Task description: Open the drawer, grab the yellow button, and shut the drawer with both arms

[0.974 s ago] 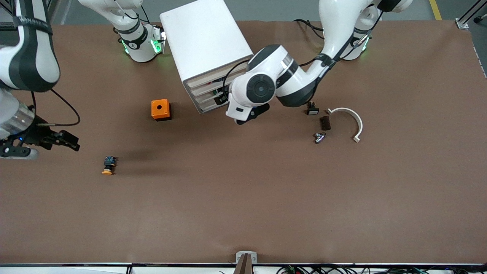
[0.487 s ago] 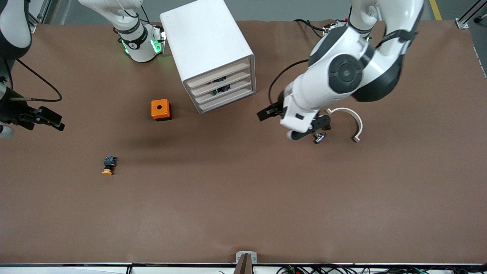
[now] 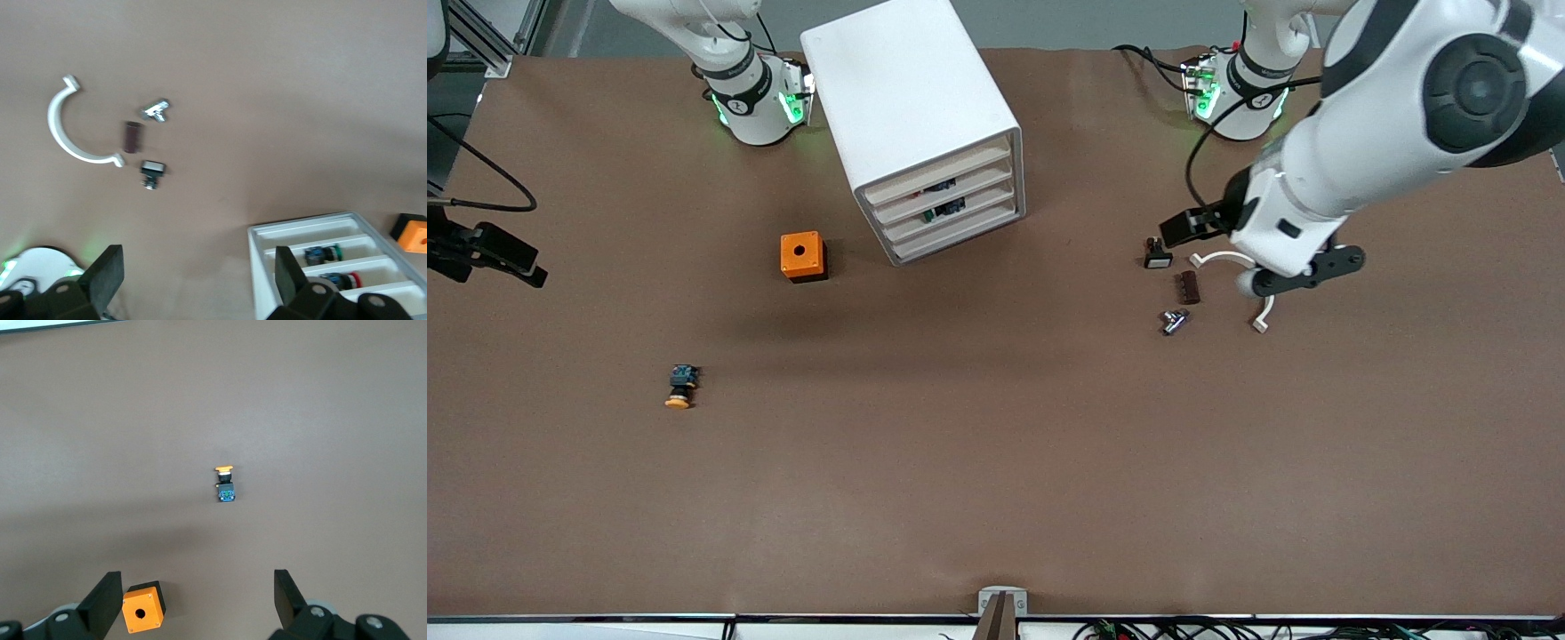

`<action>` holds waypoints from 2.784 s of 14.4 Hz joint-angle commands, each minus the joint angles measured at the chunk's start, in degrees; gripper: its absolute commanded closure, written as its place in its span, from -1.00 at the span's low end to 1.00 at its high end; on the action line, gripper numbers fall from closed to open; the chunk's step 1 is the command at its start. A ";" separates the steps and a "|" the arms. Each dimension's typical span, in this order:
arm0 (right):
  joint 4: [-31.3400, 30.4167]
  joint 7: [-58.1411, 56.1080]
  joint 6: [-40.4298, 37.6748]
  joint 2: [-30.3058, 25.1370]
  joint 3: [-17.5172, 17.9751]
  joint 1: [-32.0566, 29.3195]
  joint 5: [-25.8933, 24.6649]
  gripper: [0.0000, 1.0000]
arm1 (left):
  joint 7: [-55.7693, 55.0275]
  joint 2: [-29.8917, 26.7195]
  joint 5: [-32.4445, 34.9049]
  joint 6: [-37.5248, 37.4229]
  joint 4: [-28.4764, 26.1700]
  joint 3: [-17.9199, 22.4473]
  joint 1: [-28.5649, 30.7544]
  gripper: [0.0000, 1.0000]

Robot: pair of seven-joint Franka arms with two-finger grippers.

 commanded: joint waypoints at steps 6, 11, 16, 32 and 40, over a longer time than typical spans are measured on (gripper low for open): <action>-0.50 2.42 -1.32 -0.59 0.14 0.74 -0.92 -1.00 | 20.68 -6.91 1.65 -7.03 -1.66 5.80 6.70 -1.00; -2.09 2.42 -1.58 -2.70 0.14 0.74 -0.92 -1.00 | 32.03 -13.05 4.97 -7.75 -9.19 16.09 2.40 -1.00; -1.91 2.42 -1.58 -2.70 0.14 0.74 -0.83 -1.00 | 33.63 -17.98 6.04 -0.99 -18.08 20.85 -0.33 -1.00; -1.74 1.89 -1.58 -2.79 0.05 0.65 -0.66 -1.00 | 38.29 -18.25 8.24 10.54 -17.30 20.94 2.57 -1.00; -1.74 1.89 -1.58 -2.70 0.05 0.65 -0.66 -1.00 | 37.94 -18.25 8.33 10.36 -16.34 20.14 1.87 -1.00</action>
